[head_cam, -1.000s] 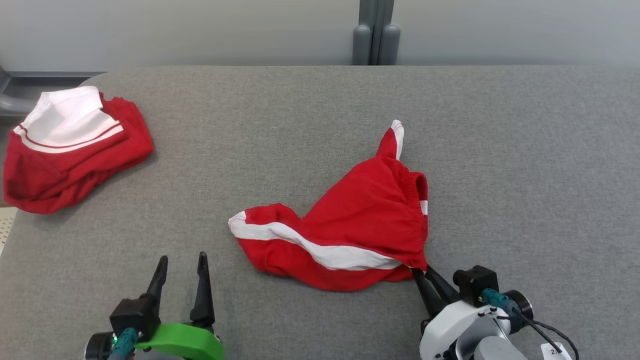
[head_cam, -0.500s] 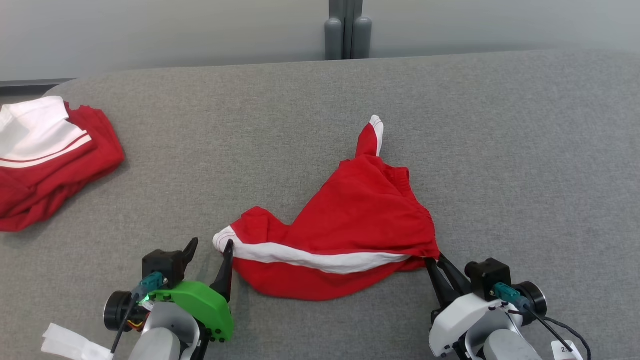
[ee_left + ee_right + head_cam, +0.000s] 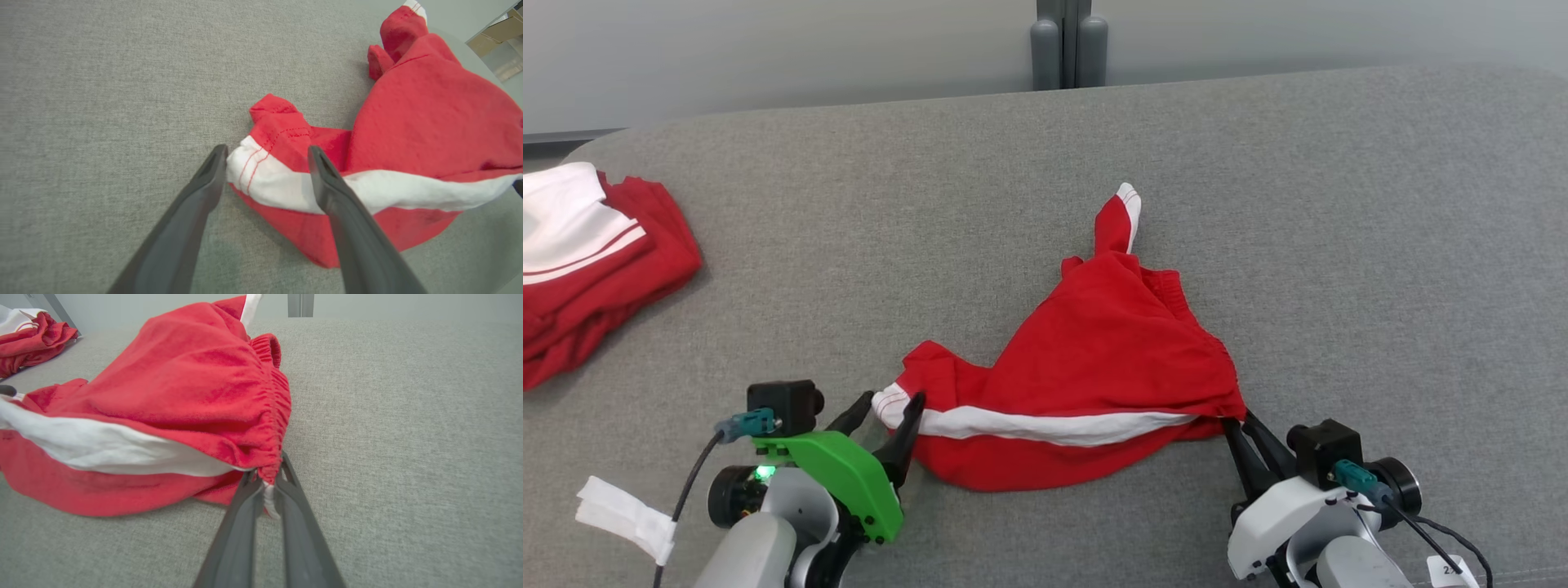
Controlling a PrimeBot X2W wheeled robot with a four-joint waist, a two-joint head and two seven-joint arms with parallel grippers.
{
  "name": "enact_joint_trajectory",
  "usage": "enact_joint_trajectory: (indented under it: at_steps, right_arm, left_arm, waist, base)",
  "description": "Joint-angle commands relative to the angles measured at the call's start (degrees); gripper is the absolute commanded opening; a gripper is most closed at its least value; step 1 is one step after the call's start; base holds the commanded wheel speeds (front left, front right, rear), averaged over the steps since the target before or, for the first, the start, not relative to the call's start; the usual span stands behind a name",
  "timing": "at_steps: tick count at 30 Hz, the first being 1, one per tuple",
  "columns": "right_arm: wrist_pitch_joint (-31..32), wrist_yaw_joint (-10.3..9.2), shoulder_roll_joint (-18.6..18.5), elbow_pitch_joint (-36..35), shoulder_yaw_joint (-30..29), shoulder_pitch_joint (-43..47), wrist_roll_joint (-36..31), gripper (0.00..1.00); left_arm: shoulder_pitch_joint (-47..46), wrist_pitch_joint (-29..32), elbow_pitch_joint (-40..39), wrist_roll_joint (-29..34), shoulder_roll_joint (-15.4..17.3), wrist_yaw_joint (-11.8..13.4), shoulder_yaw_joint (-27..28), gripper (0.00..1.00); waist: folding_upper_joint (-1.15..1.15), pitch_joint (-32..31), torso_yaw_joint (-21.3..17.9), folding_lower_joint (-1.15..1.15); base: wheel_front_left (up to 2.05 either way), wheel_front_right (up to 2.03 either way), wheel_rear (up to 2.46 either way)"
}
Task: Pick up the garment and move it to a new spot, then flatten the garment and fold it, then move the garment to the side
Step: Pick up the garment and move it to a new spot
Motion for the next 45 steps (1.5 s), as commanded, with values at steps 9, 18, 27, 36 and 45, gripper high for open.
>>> enact_joint_trajectory:
  at_steps: [9,18,27,36,45]
  right_arm:
    - [-0.2,0.0,-0.1,-0.4,-0.3,0.4,-0.1,0.0]
    - [-0.2,0.0,-0.1,-0.7,-0.2,0.3,0.0,0.0]
    - [-0.2,0.0,-0.1,-3.5,-1.5,0.2,0.0,0.0]
    - [-0.2,0.0,-0.1,-16.4,-3.8,1.2,2.1,0.0]
    - [-0.2,0.0,-0.1,-35.3,-3.8,3.4,3.0,0.0]
  left_arm:
    - [-1.2,-0.9,1.3,-2.8,2.6,-0.1,-2.5,0.79]
    - [-2.3,-1.1,3.3,-3.8,2.7,-0.1,-4.1,0.13]
    - [-2.7,-3.9,2.9,-4.6,3.3,-0.1,-4.3,0.0]
    - [0.4,-12.8,-5.7,-5.3,2.6,0.5,-1.3,0.0]
    - [4.9,-15.9,-30.2,-5.2,3.3,5.3,2.1,0.0]
  waist:
    - [0.0,0.0,-0.2,0.0]
    - [0.0,0.2,-0.5,0.0]
    - [0.0,-0.6,-0.6,0.0]
    - [0.0,-5.1,-1.8,0.0]
    - [0.0,-9.2,-4.2,0.0]
  base:
    - [0.0,0.0,0.0]
    - [0.0,0.0,0.0]
    - [0.0,0.0,0.0]
    - [0.0,0.0,0.0]
    - [0.0,0.0,0.0]
